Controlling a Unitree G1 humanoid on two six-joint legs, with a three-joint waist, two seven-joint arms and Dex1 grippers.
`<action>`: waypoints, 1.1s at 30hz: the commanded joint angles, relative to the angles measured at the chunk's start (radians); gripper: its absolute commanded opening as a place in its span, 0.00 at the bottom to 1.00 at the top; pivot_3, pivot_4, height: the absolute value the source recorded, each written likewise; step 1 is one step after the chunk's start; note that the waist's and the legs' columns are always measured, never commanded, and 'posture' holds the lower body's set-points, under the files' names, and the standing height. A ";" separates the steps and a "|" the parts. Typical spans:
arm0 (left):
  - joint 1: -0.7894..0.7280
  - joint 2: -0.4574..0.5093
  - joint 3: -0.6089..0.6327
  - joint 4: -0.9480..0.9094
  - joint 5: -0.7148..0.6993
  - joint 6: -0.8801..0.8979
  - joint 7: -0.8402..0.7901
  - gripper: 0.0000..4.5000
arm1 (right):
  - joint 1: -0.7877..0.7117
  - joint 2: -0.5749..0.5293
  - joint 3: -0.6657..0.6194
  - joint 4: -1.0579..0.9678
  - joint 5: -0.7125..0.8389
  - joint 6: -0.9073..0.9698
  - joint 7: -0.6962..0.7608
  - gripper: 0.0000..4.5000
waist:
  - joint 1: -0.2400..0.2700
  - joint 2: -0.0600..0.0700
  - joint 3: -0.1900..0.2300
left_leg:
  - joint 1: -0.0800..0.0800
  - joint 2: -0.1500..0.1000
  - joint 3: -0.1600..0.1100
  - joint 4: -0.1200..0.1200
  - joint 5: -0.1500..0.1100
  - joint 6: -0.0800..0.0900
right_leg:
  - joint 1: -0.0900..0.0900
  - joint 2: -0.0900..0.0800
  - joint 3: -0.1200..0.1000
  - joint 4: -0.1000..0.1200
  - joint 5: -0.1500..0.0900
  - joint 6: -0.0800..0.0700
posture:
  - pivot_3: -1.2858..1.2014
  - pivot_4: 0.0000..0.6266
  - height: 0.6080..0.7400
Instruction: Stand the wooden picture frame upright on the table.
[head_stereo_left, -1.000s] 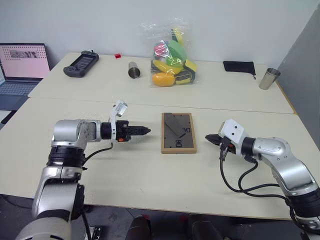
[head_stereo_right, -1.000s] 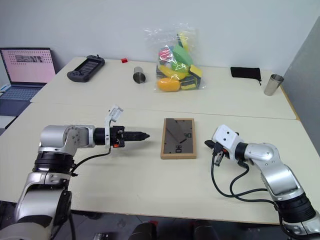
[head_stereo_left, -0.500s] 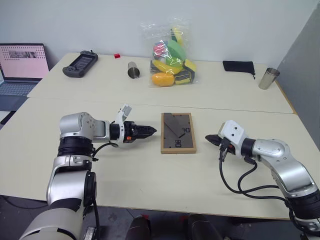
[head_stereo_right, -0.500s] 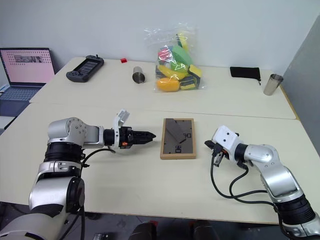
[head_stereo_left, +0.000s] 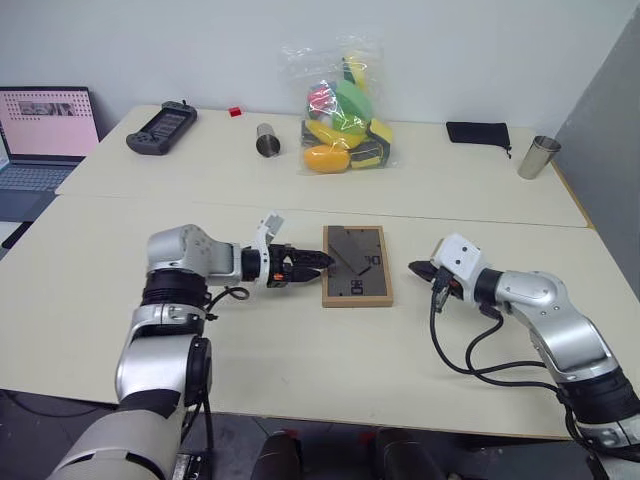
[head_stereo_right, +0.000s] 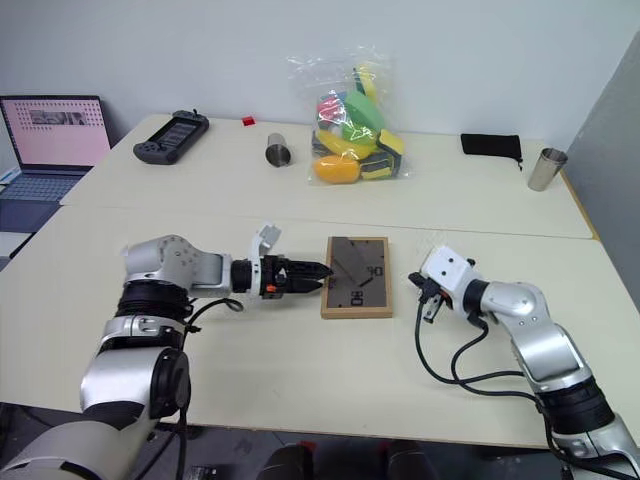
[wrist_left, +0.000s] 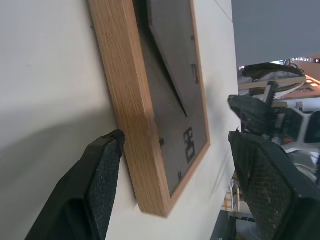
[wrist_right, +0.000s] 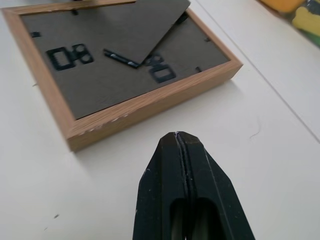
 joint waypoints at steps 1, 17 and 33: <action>-0.055 -0.019 0.020 0.073 0.003 -0.076 0.007 0.79 | -0.057 0.028 0.020 0.054 -0.043 -0.058 -0.019 0.00 | 0.000 0.000 0.000 | 0.000 0.000 0.000 0.000 0.000 0.000 | 0.000 0.000 0.000 0.000 0.000 0.000 | 0.52 0.24 1.00; -0.055 0.035 -0.094 0.063 -0.030 0.009 -0.148 0.79 | -0.148 0.142 0.064 0.301 -0.139 -0.171 -0.083 0.00 | -0.001 0.000 0.000 | 0.000 -0.001 0.000 0.000 0.001 -0.002 | 0.000 -0.001 0.000 0.000 0.000 0.000 | 0.52 0.24 1.00; 0.037 0.061 -0.127 -0.061 -0.085 0.077 -0.132 0.79 | -0.080 0.111 0.045 0.196 -0.116 -0.131 -0.040 0.00 | -0.003 0.000 0.000 | 0.001 0.000 0.000 0.000 0.000 0.000 | 0.000 -0.001 0.000 0.001 0.000 0.000 | 0.52 0.24 1.00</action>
